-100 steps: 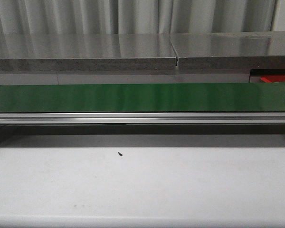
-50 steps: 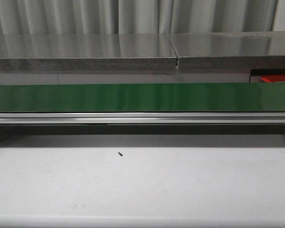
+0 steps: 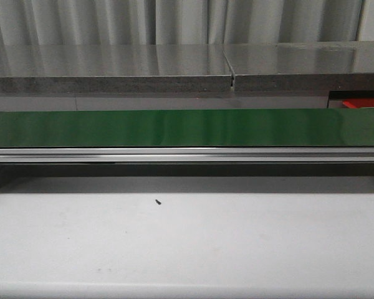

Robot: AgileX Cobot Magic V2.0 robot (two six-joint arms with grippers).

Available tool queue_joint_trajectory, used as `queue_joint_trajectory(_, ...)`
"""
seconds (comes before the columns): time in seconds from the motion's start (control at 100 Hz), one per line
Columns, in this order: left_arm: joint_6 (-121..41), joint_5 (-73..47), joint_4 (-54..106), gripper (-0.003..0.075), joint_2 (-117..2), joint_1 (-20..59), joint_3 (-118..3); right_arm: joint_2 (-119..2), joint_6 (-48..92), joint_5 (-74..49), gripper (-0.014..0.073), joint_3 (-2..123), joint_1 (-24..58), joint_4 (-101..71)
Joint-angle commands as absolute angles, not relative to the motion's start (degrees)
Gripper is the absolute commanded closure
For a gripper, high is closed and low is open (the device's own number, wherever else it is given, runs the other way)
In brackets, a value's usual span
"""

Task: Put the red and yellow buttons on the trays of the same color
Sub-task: 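Lower the red button into the red tray and open the right gripper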

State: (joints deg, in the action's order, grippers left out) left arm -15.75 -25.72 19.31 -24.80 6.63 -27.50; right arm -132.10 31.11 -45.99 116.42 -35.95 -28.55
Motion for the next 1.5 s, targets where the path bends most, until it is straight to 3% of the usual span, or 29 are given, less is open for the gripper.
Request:
queue_joint_trajectory(0.0, -15.6, -21.5, 20.5, 0.0739, -25.0, 7.1, -29.0, -129.2, 31.1, -44.9, 0.0418, 118.4, -35.5, -29.6)
queue_joint_trajectory(0.56, -15.6, -21.5, 20.5, 0.0739, -25.0, 7.1, -29.0, -131.6, 31.1, -46.6, 0.0405, 118.4, -35.4, -26.1)
queue_joint_trajectory(0.63, -15.6, -21.5, 20.5, 0.0739, -25.0, 7.1, -29.0, -131.6, 31.1, -46.5, 0.0335, 118.4, -35.4, -26.1)
queue_joint_trajectory(0.75, -15.6, -21.5, 20.5, 0.0739, -25.0, 7.1, -29.0, -130.9, 31.0, -46.2, 0.0134, 118.9, -35.7, -26.3)
queue_joint_trajectory(0.82, -15.6, -21.5, 20.5, 0.0739, -25.0, 7.1, -29.0, -130.3, 30.7, -46.5, 0.0078, 119.8, -36.0, -26.4)
queue_joint_trajectory(1.22, -15.6, -21.5, 20.5, 0.0739, -25.0, 7.1, -29.0, -121.4, 30.3, -49.4, 0.0075, 120.9, -35.5, -32.5)
queue_joint_trajectory(1.49, -15.6, -21.5, 20.5, 0.0739, -25.0, 7.1, -29.0, -111.4, 30.3, -51.0, 0.0083, 119.9, -27.1, -31.0)
